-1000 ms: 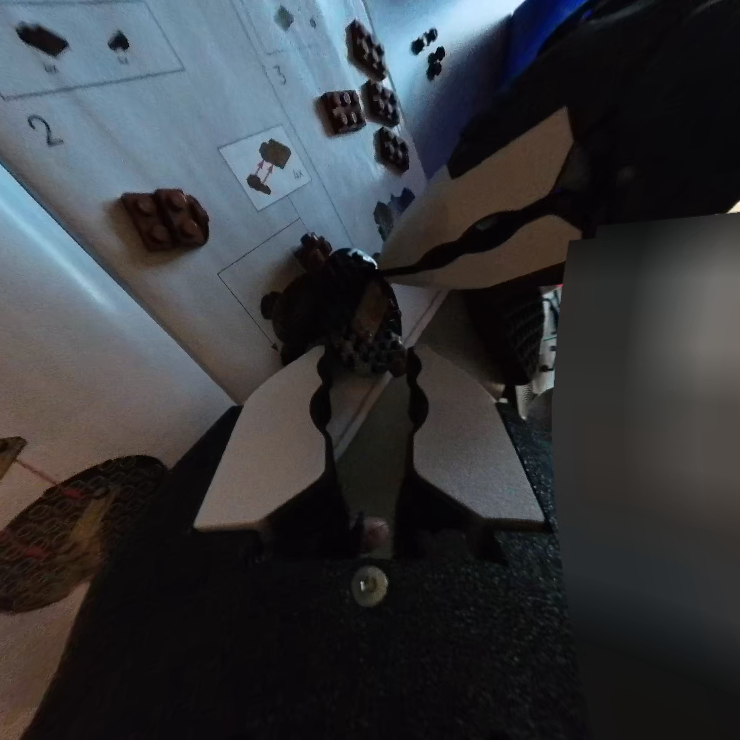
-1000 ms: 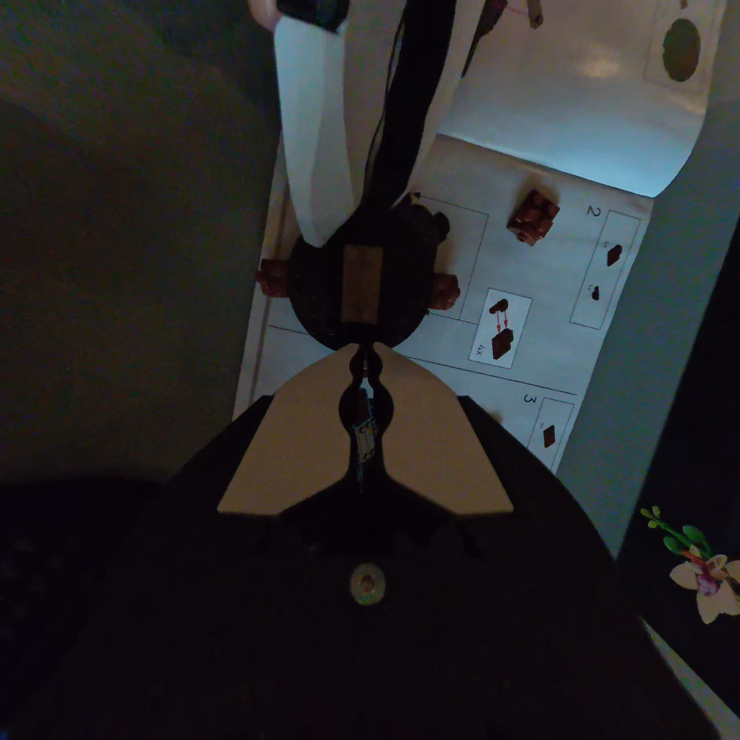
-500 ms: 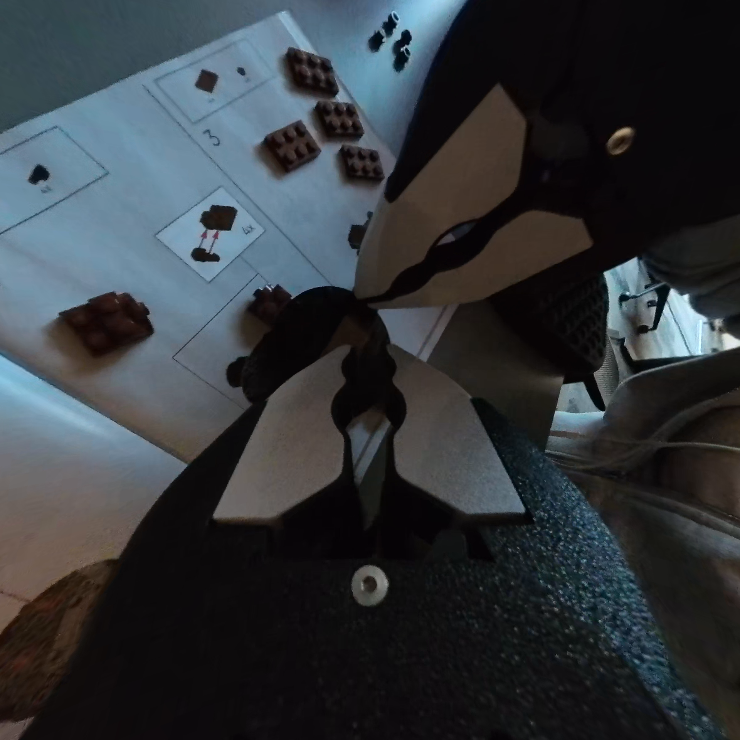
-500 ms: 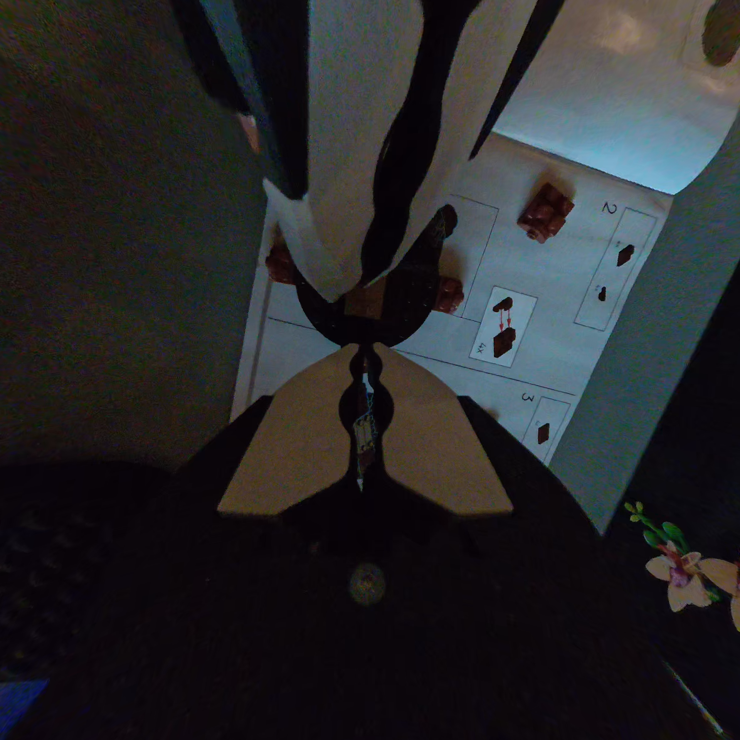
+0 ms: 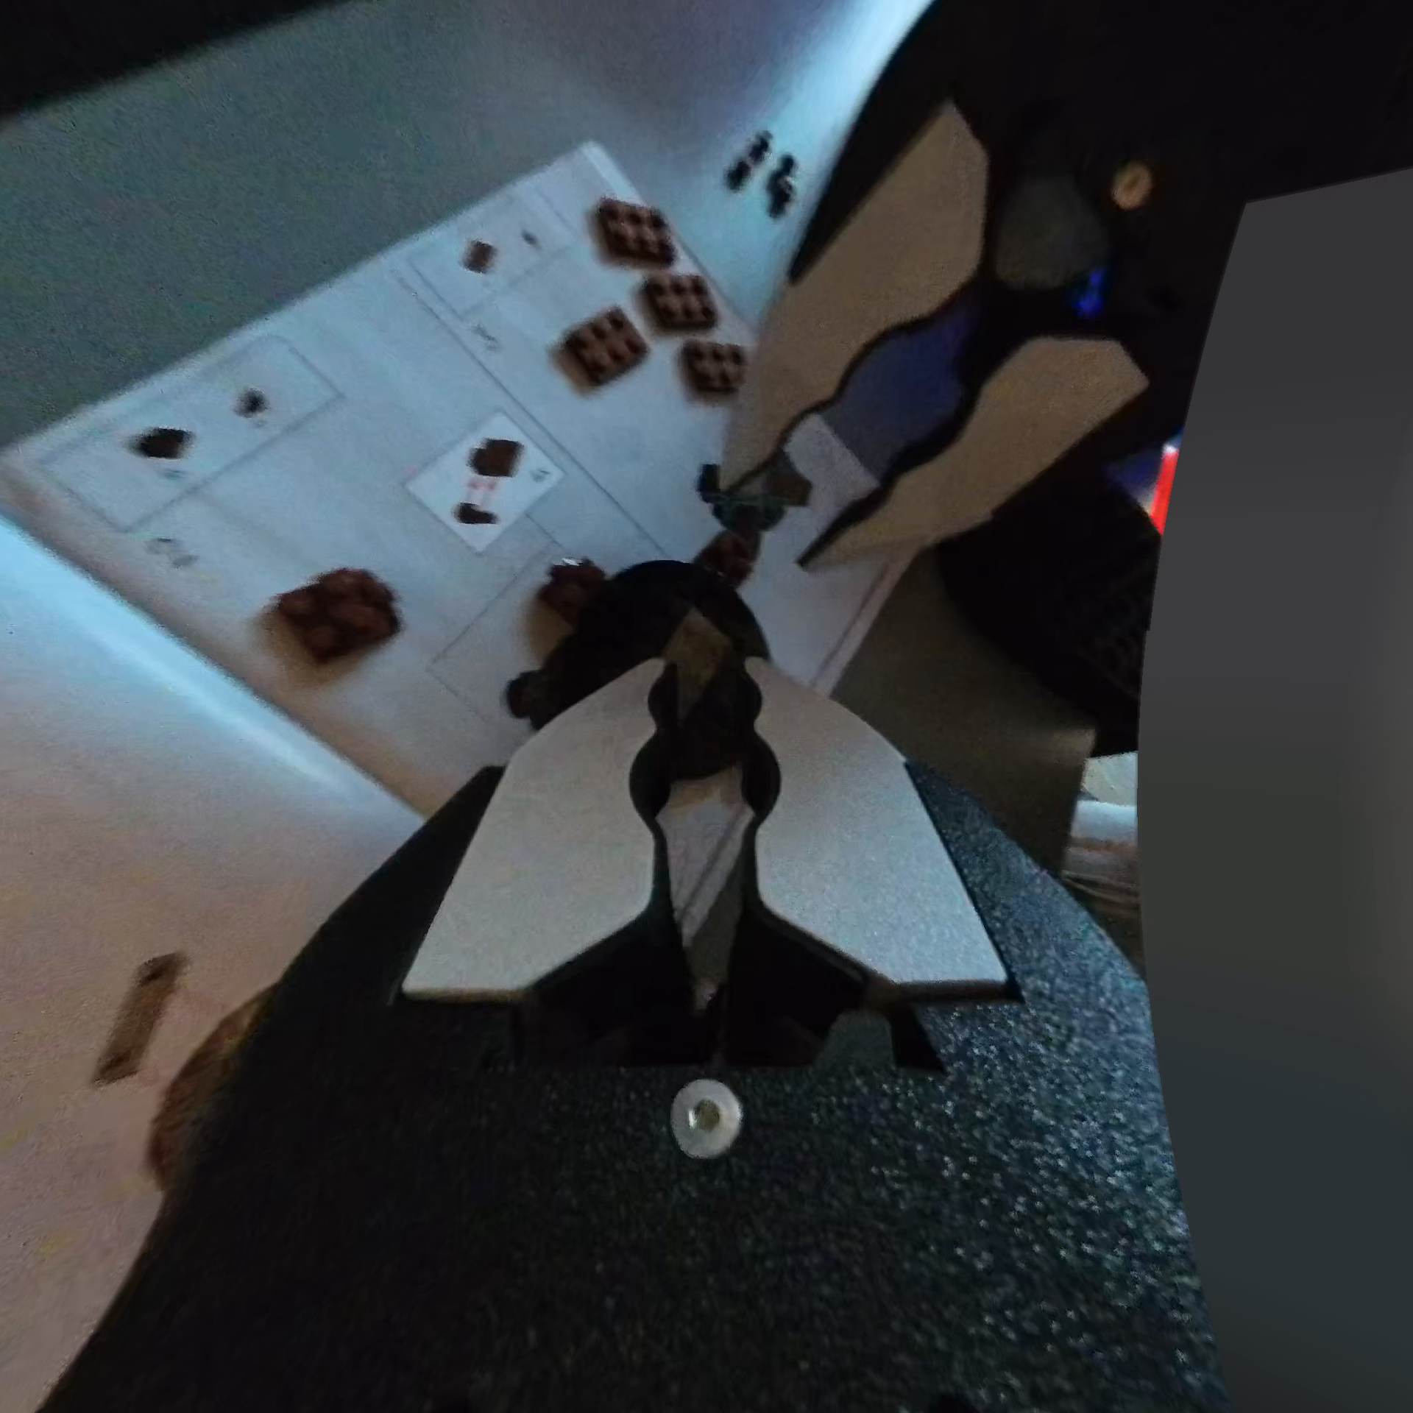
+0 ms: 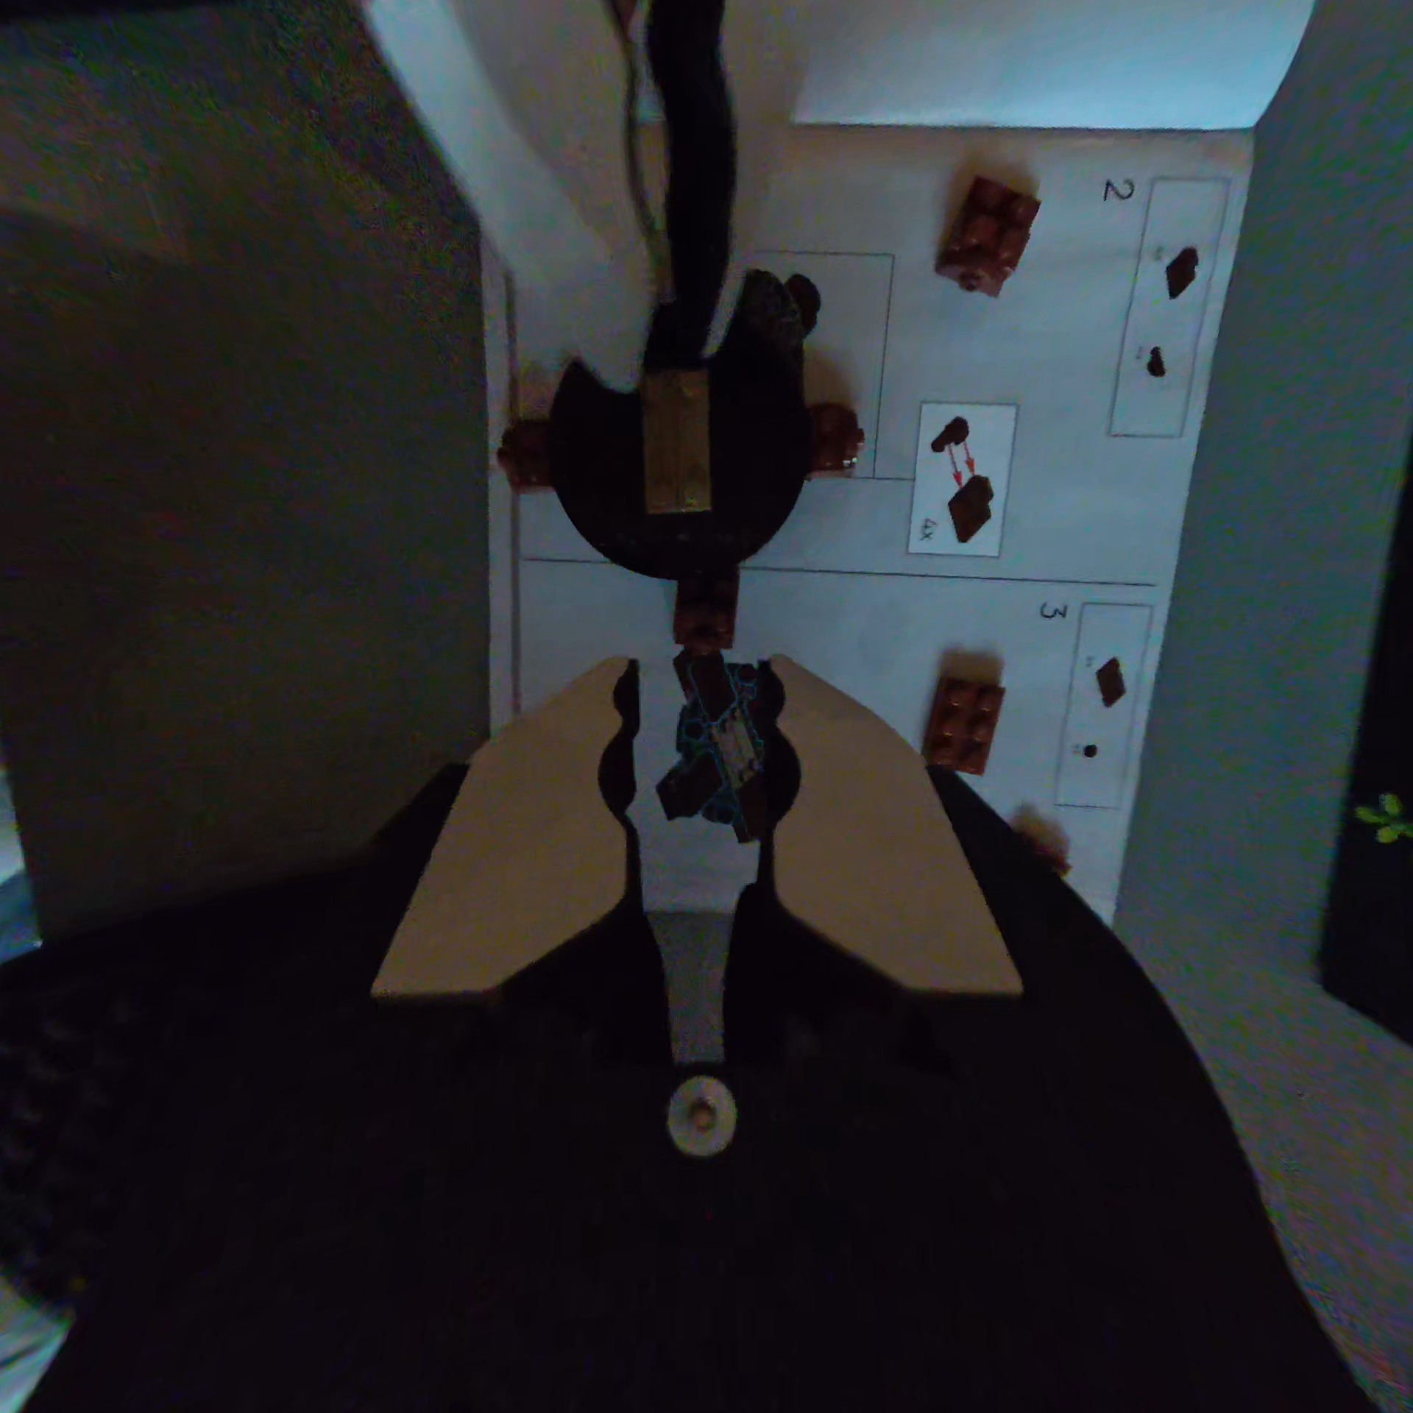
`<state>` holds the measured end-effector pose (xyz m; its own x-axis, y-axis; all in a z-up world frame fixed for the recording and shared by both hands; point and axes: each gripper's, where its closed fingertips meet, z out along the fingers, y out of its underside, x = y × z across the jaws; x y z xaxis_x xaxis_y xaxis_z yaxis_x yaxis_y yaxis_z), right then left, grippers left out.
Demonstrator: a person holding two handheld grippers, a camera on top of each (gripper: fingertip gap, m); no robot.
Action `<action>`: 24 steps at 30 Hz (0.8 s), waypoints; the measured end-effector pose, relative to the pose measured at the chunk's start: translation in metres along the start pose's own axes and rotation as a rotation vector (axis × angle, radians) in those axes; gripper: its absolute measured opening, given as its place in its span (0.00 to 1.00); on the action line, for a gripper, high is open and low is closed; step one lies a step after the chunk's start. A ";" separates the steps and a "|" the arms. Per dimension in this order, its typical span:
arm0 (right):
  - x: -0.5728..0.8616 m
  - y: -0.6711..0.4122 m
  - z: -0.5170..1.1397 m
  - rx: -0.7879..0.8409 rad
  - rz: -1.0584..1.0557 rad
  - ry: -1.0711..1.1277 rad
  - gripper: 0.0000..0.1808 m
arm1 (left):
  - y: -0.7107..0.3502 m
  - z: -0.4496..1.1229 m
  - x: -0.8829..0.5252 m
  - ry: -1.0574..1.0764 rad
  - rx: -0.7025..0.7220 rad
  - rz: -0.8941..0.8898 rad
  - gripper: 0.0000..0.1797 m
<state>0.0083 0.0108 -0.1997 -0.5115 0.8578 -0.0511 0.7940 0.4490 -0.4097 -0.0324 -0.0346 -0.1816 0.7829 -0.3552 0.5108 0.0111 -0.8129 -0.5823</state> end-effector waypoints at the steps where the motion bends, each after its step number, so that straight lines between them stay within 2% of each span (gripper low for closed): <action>1: 0.001 -0.001 0.002 0.015 0.002 0.020 0.16 | -0.002 -0.003 -0.005 -0.011 0.011 -0.015 0.07; 4: 0.003 0.002 0.010 0.011 -0.033 0.063 0.16 | -0.002 -0.006 -0.010 -0.003 0.029 -0.050 0.09; 9: 0.002 -0.006 0.016 0.058 -0.060 0.044 0.08 | 0.012 -0.004 -0.014 -0.030 -0.004 -0.051 0.10; 14: -0.004 -0.010 0.017 0.060 -0.132 0.027 0.08 | 0.016 0.001 -0.014 -0.003 0.004 -0.090 0.10; 24: -0.001 -0.011 0.017 0.066 -0.128 0.037 0.08 | 0.013 0.001 -0.010 -0.002 0.002 -0.068 0.10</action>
<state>-0.0056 0.0012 -0.2104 -0.5935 0.8039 0.0387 0.6991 0.5388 -0.4700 -0.0400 -0.0414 -0.1951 0.7812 -0.2986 0.5482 0.0655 -0.8340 -0.5478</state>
